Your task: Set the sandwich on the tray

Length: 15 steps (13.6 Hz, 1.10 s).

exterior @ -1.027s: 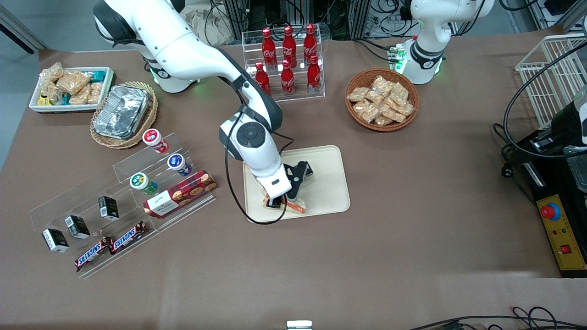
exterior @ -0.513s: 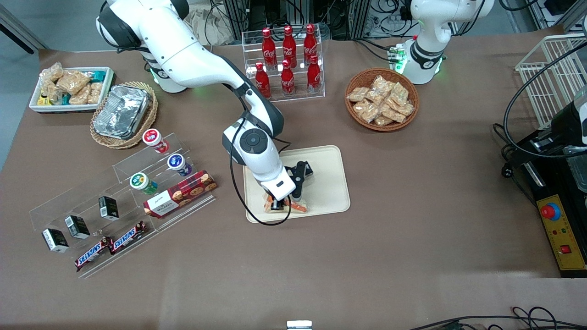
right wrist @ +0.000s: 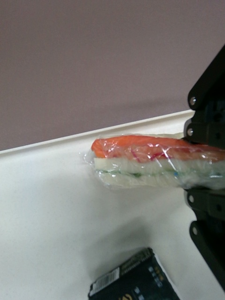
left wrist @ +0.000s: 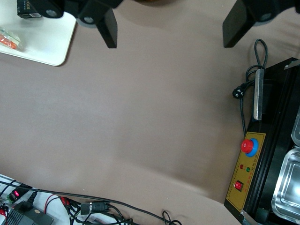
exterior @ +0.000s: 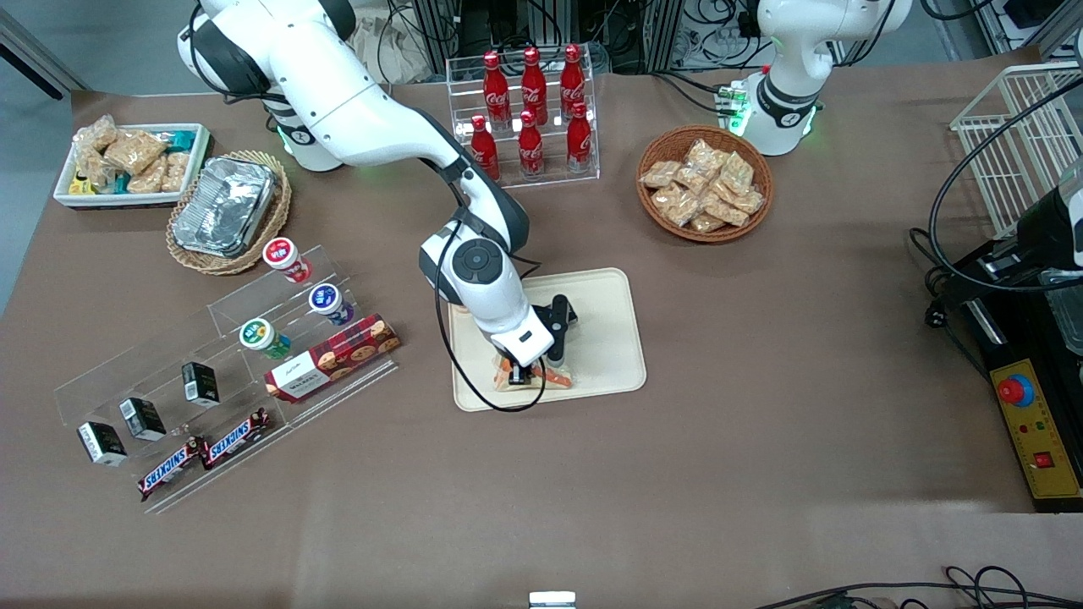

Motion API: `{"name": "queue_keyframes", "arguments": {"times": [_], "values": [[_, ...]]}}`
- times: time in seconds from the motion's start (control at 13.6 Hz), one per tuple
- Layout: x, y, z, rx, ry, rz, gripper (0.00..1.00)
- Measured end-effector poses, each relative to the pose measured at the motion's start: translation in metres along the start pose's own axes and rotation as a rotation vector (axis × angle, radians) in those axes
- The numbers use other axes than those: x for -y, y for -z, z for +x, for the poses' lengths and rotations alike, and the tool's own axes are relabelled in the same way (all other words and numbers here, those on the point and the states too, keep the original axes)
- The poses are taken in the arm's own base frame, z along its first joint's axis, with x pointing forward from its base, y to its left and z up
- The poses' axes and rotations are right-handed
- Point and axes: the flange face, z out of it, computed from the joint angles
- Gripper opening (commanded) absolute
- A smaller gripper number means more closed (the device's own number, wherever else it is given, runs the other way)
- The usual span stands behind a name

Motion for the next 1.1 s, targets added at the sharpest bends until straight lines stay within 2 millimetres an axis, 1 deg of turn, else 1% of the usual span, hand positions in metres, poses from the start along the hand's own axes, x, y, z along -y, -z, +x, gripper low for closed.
{"name": "queue_keyframes", "arguments": {"times": [0.07, 0.22, 0.44, 0.73, 0.88, 0.95, 1.03, 1.1], "values": [[0.0, -0.001, 0.0, -0.007, 0.001, -0.006, 0.99], [-0.001, -0.001, 0.002, -0.015, 0.002, -0.013, 0.99], [-0.006, 0.006, 0.006, -0.028, 0.008, -0.026, 1.0], [-0.007, 0.008, 0.009, -0.037, 0.039, -0.025, 0.99], [-0.011, 0.01, 0.006, -0.073, -0.04, 0.007, 0.99], [-0.016, 0.012, 0.002, -0.089, -0.088, 0.025, 0.99], [-0.024, 0.016, -0.003, -0.097, -0.123, 0.038, 0.99], [-0.032, 0.025, -0.008, -0.098, -0.154, 0.048, 0.99]]}}
